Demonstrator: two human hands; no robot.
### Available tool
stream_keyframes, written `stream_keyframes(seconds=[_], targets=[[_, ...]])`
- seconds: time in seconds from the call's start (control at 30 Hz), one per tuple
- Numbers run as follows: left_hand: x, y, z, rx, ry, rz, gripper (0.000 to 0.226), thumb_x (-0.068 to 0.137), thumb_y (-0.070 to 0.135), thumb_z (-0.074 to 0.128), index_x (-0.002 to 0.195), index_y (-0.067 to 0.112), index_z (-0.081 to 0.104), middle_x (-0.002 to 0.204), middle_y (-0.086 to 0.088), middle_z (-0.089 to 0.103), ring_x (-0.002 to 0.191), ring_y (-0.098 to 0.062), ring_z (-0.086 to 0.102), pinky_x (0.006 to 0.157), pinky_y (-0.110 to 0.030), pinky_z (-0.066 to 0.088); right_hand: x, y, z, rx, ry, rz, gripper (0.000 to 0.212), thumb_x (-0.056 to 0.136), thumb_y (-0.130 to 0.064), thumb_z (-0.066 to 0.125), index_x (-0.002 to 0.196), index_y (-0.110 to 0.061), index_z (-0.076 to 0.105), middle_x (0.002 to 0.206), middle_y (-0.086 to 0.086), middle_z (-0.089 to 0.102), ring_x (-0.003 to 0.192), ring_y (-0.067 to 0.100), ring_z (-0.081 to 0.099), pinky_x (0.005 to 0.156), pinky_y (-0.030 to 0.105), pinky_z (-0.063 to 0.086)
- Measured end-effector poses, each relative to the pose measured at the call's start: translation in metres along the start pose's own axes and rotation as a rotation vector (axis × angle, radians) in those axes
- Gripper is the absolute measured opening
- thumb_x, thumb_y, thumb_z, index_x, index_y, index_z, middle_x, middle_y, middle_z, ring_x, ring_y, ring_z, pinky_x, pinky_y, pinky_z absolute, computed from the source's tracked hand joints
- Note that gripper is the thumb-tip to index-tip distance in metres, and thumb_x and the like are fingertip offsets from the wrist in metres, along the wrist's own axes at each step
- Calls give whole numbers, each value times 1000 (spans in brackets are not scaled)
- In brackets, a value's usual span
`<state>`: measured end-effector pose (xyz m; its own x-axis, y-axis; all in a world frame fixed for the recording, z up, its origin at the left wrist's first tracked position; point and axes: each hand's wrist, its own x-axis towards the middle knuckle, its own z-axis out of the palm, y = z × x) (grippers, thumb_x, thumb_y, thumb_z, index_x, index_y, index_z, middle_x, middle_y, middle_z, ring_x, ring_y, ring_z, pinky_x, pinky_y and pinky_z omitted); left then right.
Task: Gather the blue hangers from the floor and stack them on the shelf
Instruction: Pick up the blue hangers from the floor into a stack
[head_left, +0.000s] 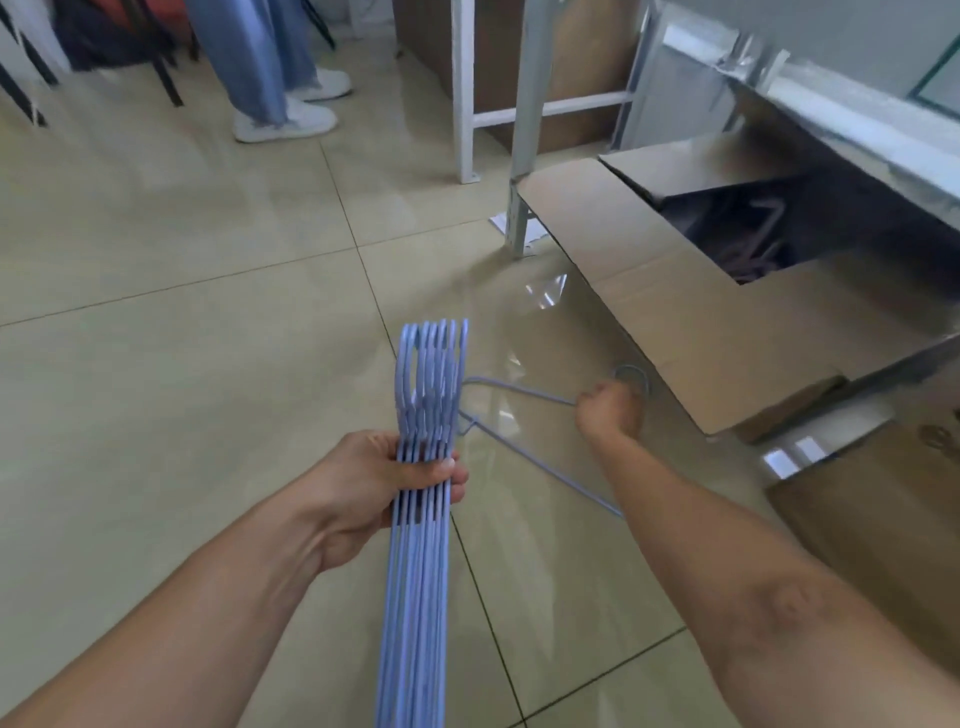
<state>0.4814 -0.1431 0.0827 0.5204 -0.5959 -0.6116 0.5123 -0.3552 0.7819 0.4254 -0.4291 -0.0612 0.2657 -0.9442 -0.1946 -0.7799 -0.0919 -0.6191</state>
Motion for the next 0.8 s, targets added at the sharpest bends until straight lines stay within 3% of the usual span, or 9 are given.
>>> stream_keyframes(seconds=[0.13,0.43,0.57,0.67,0.8], targets=[[15,6,15,-6,-5,-6,21,72,8,74,92,0,73,91,-16,76,84,-26,73,80,-37,57,31,12,13,-155,54,40,33,86,-24,62,108,0,65,115,23,67,107,35,65,88,40,53],[12,23,4,50,4,14,22,75,3,72,96,-2,71,90,-16,76,79,-23,74,70,-28,61,40,12,9,-202,4,129,28,91,-15,60,114,-3,67,123,19,66,114,34,64,91,38,52],[-3,52,-24,122,-8,65,21,64,13,77,83,5,77,88,-15,76,77,-23,73,65,-26,59,3,9,0,-244,-68,9,27,86,-20,62,108,-6,72,114,19,70,107,35,67,85,36,53],[-14,71,-41,178,5,82,28,58,16,78,83,3,75,85,-15,75,72,-20,73,60,-23,58,-43,6,-11,-195,-114,-163,17,81,-18,62,88,-8,75,94,18,74,94,36,69,76,35,52],[-31,73,-53,197,-22,86,53,37,25,94,82,4,76,84,-14,75,74,-21,73,61,-25,58,-110,-4,-42,-5,-172,-407,11,87,-21,61,92,-15,68,83,1,73,85,25,66,76,34,49]])
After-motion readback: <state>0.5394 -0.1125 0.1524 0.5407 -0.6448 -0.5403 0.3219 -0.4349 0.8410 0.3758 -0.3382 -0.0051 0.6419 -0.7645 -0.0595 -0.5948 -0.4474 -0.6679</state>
